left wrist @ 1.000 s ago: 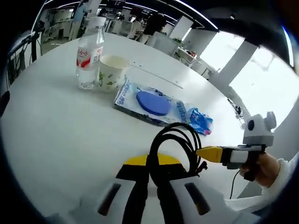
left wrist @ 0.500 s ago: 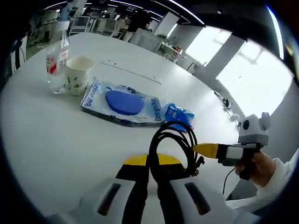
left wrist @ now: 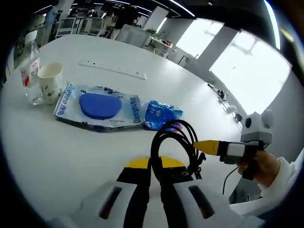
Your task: Arrange the tabletop items into an orderly group along one side of the table until the central work area is clear of visible clutter.
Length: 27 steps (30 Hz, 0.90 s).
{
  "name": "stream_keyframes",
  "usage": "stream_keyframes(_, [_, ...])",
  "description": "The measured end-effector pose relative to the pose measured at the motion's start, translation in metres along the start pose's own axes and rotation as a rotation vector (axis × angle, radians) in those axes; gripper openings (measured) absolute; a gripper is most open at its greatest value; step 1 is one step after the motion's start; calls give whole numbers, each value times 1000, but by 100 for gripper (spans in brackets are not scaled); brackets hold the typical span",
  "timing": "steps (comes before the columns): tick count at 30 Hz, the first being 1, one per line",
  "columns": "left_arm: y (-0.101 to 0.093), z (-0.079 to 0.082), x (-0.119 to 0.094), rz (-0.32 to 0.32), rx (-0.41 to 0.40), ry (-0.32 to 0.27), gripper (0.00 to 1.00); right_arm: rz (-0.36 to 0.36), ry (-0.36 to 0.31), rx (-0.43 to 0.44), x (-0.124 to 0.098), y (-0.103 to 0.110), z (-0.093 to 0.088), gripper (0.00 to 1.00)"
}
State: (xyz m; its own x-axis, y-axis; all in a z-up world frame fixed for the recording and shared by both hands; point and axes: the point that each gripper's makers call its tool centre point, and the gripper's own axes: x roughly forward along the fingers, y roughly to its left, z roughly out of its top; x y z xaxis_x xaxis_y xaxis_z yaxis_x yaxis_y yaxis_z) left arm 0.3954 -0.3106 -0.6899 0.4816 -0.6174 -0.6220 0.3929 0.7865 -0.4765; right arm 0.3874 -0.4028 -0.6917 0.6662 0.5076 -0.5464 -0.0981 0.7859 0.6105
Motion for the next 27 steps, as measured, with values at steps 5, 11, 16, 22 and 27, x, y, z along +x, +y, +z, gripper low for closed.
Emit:
stream_keyframes(5, [-4,0,8,-7,20,20,3,-18,-5,10,-3,-8,2,0])
stream_keyframes(11, [-10,-5,23,-19,40,61,3,-45,-3,5,-5,-21,2,0])
stream_keyframes(16, [-15,-13,36,-29,71,107,4,-83,2,4,-6,-37,1,0])
stream_keyframes(22, [-10,-19,47,-31,71,150,4,-104,14,21,-1,-47,-3,0])
stream_keyframes(27, [-4,-24,52,-25,79,180,4,-118,38,11,7,-52,-9,0])
